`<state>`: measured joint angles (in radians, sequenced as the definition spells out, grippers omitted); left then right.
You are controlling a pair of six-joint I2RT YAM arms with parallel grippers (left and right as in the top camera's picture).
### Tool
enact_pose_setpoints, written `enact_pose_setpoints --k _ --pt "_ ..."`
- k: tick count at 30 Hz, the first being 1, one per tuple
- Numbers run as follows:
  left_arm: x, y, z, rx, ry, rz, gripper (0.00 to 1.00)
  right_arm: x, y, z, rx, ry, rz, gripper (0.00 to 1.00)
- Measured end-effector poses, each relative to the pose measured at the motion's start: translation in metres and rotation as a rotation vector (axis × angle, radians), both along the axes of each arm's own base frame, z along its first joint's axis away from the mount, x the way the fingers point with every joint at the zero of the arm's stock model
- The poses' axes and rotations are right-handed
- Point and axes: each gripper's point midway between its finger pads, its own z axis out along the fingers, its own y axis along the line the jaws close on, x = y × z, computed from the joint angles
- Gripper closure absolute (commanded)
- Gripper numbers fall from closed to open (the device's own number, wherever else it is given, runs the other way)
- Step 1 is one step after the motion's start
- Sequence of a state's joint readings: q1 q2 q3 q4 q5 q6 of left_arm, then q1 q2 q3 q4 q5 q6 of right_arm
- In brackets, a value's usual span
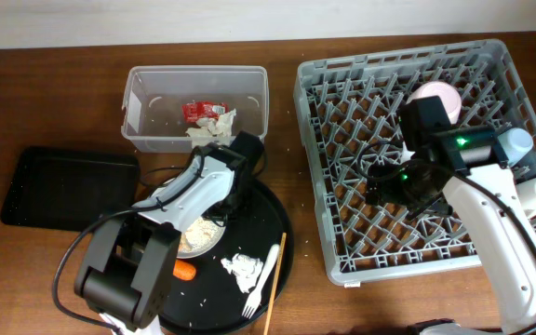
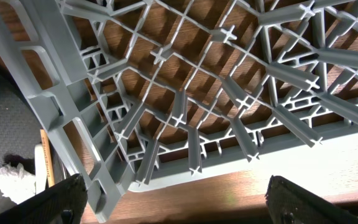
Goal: Sort waste into correct bins and load items into the dishwasher rack
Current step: 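Lift the white plate with the left gripper toward the black tray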
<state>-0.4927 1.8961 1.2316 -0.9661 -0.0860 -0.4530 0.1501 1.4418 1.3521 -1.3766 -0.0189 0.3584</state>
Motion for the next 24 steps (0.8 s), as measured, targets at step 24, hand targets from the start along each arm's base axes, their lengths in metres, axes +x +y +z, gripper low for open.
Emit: enact_pose_setpoints --k 24 --pt "-0.005 0.018 0.105 0.016 -0.137 -0.068 0.99 0.000 0.000 0.000 -0.001 0.000 0.001 0.04"
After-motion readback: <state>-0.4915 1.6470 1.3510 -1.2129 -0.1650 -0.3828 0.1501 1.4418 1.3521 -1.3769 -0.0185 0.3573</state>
